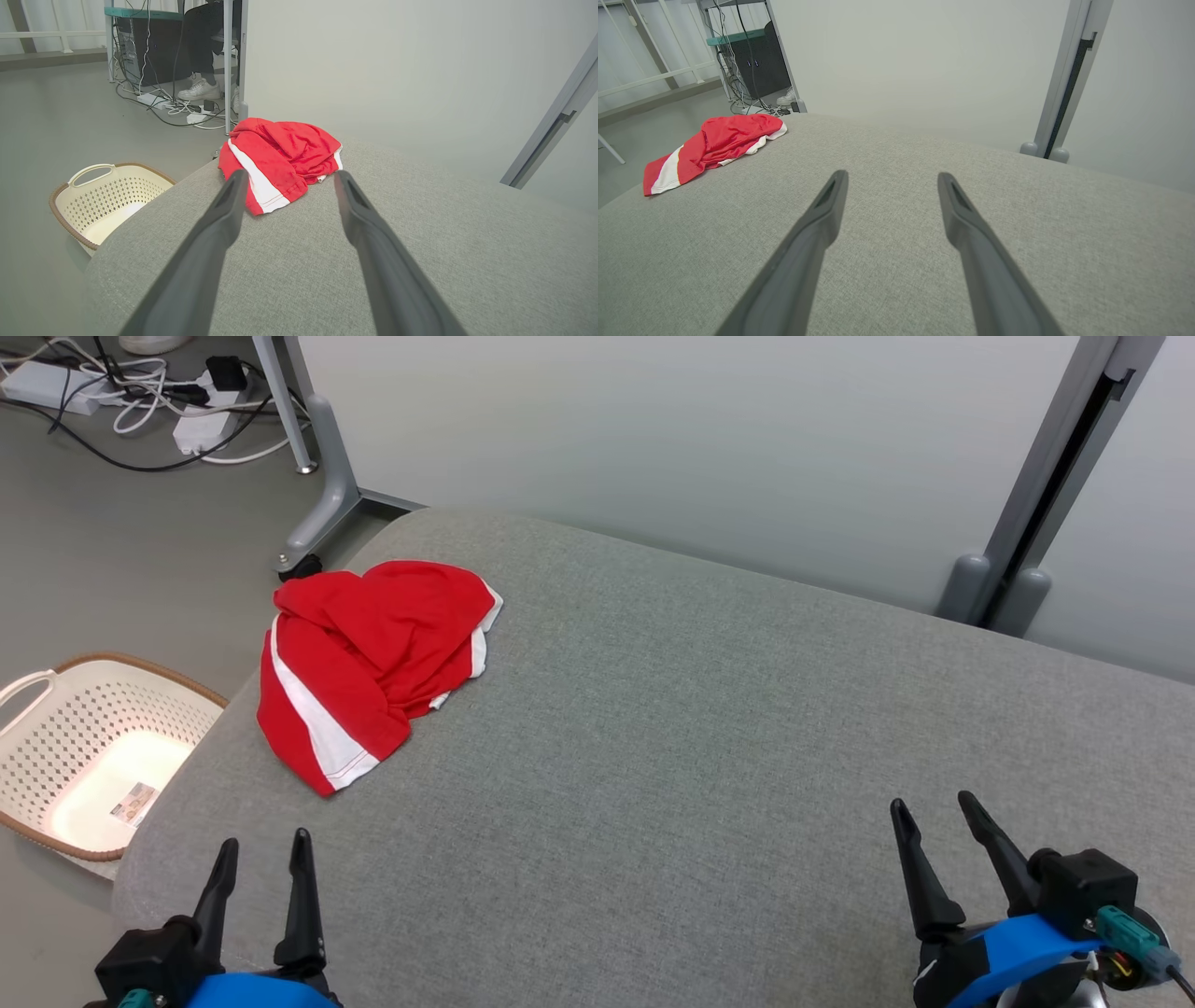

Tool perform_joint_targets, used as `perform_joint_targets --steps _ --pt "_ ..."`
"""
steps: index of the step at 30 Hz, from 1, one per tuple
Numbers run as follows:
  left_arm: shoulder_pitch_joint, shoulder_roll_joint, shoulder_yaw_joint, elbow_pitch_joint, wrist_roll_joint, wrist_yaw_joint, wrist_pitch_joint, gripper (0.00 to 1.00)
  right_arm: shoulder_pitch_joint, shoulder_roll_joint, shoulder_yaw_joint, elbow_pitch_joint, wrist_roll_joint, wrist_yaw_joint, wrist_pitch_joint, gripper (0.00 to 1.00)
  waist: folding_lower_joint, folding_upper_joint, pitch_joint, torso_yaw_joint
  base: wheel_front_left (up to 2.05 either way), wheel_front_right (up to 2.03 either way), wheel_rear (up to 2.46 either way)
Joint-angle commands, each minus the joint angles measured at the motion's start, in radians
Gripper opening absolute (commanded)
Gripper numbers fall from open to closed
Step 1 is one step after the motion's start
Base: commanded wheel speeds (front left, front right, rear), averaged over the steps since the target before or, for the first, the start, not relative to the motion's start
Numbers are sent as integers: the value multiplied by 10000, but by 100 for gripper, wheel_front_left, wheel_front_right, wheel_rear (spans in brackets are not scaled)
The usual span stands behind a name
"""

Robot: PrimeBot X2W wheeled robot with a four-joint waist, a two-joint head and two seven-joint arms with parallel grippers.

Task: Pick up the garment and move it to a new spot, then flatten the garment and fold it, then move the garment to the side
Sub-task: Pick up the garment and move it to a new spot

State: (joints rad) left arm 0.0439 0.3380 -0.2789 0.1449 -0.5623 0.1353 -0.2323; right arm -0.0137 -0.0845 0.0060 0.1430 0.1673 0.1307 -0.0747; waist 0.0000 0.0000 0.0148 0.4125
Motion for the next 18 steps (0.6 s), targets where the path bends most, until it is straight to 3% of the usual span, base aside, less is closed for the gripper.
perform_joint_targets --steps 1,8,14,18 --pt "147 102 73 -104 -50 84 34 100 -5 52 26 26 39 4 -37 100 0 0 -27 -31 0 0 0" --pt "-21 254 679 -1228 -694 156 301 100 -78 -41 -75 -170 -8 2 10 100 0 0 286 -102 0 0 0" --pt "-710 1034 1564 -2452 -1171 418 1237 100 -489 -217 -106 -599 -168 2 176 100 0 0 1103 -330 0 0 0" --pt "-1722 1617 2233 -1900 -1717 483 2039 100 -989 -377 82 -976 -182 2 281 100 0 0 1970 -767 0 0 0"
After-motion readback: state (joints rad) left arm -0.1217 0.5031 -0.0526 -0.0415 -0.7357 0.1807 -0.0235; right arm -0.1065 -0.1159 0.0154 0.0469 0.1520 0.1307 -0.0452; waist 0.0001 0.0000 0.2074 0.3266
